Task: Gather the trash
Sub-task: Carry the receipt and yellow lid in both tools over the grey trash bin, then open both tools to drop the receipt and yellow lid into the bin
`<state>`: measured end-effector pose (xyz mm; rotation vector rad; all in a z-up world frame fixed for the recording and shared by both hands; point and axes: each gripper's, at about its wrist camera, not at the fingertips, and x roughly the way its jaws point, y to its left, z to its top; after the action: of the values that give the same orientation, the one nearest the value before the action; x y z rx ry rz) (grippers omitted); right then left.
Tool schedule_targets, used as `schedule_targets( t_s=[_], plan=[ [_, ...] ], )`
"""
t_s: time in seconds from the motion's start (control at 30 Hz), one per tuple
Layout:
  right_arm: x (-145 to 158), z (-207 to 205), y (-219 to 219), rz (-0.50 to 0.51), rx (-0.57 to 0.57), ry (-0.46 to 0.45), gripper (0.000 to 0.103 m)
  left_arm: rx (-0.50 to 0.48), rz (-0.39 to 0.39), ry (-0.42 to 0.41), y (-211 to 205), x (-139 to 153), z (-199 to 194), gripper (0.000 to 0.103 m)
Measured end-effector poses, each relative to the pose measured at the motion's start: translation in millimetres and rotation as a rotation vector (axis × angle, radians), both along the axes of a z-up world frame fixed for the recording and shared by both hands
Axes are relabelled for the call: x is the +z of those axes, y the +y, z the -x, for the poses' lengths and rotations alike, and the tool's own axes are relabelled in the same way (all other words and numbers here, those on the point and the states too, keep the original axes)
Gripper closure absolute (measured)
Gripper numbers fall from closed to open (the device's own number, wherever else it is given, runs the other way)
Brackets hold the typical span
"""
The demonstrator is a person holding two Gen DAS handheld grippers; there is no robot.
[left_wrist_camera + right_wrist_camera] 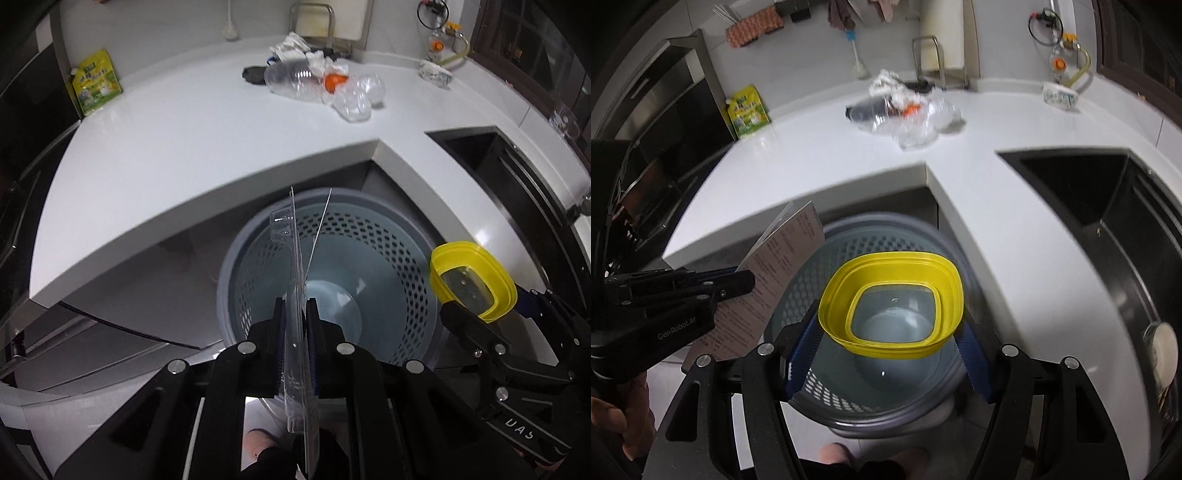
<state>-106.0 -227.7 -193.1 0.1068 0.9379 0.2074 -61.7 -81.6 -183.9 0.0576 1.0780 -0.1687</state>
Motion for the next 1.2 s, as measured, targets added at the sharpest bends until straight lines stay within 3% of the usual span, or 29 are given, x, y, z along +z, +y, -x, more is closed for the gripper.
schedule_targets(
  t_s=[0.5,0.9,0.97,1.03,1.1,1.2],
  plan=[
    [-57.2,-14.6,13.0,-0.001,-0.062,0.040,0.037,-0.027,0.009,0.057,13.9,-67.1,-28.2,0.091],
    [-67.1,-21.2,17.6,0.022,-0.077,0.057,0.036,-0.040,0.023,0.063,14.9,-75.9,-31.6,0.090],
    [-66.7,-21.3,17.6,0.023,-0.072,0.064,0.035,-0.037,0.009,0.055,18.1,-74.6,-30.4,0.083],
    [-65.6,-20.1,17.9,0.029,-0.078,0.064,0.032,-0.031,-0.002,0.042,18.4,-71.5,-30.5,0.057],
    [-64.7,-19.2,16.7,0.031,-0.082,0.063,0.031,-0.025,-0.005,0.019,19.8,-66.8,-28.9,0.044],
    [-62.9,-17.9,13.6,0.020,-0.094,0.061,0.031,-0.028,-0.016,0.008,20.3,-62.4,-27.8,0.044]
  ],
)
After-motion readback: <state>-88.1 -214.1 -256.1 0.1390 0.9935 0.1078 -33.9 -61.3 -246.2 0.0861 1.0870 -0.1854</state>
